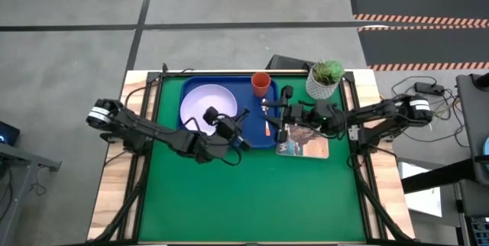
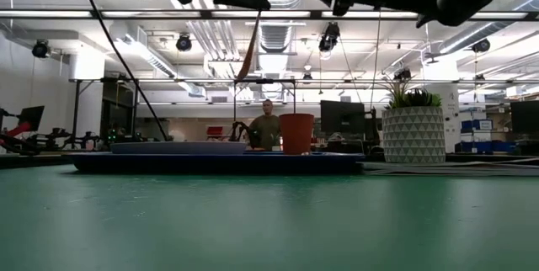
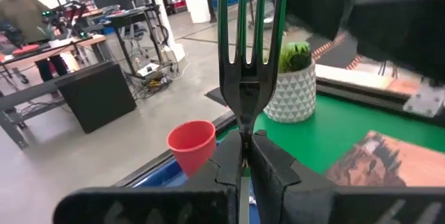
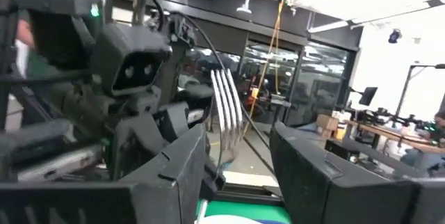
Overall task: Pick and place plate/cup/fork/spoon on tray
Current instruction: Put the orange fork on the blue serving tray to the left of the orange spoon
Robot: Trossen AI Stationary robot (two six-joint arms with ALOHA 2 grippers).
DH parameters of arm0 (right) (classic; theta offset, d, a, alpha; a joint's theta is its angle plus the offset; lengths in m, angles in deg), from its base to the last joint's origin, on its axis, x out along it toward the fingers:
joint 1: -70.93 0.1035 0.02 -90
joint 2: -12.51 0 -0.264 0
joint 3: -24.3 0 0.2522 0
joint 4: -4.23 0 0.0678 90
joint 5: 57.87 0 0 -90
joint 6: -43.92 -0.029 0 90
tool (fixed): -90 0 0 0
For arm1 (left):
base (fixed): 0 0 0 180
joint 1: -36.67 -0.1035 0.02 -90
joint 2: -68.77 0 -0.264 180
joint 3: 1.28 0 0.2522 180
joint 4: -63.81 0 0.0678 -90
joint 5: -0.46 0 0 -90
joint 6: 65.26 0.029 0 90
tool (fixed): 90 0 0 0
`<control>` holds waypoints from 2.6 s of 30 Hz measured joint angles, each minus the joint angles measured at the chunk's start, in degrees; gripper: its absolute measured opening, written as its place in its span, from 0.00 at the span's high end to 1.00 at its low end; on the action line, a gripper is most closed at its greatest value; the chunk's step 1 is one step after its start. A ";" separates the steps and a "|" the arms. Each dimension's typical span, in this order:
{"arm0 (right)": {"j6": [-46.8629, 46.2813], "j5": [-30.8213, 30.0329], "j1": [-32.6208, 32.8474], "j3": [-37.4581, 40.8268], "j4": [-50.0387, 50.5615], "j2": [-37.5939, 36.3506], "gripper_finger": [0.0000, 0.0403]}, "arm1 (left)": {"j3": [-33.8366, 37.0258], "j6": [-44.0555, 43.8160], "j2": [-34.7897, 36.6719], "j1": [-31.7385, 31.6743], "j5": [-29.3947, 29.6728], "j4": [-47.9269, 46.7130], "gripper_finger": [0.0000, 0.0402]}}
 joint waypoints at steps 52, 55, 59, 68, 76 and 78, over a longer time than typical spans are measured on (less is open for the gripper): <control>1.54 -7.87 -0.02 -6.91 9.00 6.53 0.98 | 0.06 3.13 -4.24 -2.03 -2.01 5.71 0.90; 2.47 -9.82 -0.17 -6.82 10.60 5.83 0.98 | 0.28 4.82 -4.22 -2.03 -1.99 3.71 0.90; 3.78 -10.00 -0.42 -6.80 13.71 4.31 0.98 | 0.42 5.91 -4.18 -2.04 -2.05 2.71 0.90; 4.57 -11.17 -2.05 -5.08 22.84 -3.22 0.98 | 0.56 7.97 -4.17 -2.34 -2.26 2.51 0.75; -4.96 -7.53 -4.45 1.41 4.77 -3.10 0.98 | 3.81 7.89 -7.16 -3.89 -9.48 17.46 0.65; -6.70 -7.50 -4.68 1.96 3.38 -2.29 0.98 | 4.02 8.00 -8.44 -4.60 -9.60 20.82 0.65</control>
